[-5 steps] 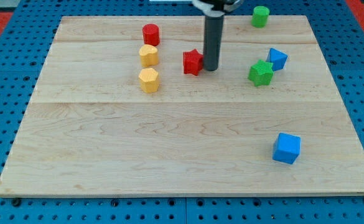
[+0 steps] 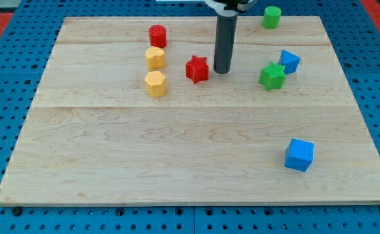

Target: Push the red star to the bottom of the yellow hexagon

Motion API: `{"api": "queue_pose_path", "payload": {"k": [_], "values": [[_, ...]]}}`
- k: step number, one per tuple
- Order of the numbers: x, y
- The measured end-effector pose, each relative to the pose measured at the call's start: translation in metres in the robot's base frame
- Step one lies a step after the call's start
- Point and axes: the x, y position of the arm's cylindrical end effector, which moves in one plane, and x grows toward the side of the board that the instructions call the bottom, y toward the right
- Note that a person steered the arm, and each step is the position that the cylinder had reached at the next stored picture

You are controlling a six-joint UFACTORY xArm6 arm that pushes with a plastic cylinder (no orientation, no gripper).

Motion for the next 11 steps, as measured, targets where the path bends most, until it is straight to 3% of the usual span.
{"api": "queue_pose_path", "payload": {"k": [1, 3, 4, 5, 6, 8, 9, 10, 11], "values": [[-0.001, 0.005], [-0.029, -0.04], [-0.013, -0.086], [0.041, -0.098], [0.069, -0.097], [0.086, -0.071], [0.111, -0.103], [0.114, -0.085], [0.166, -0.079]]}}
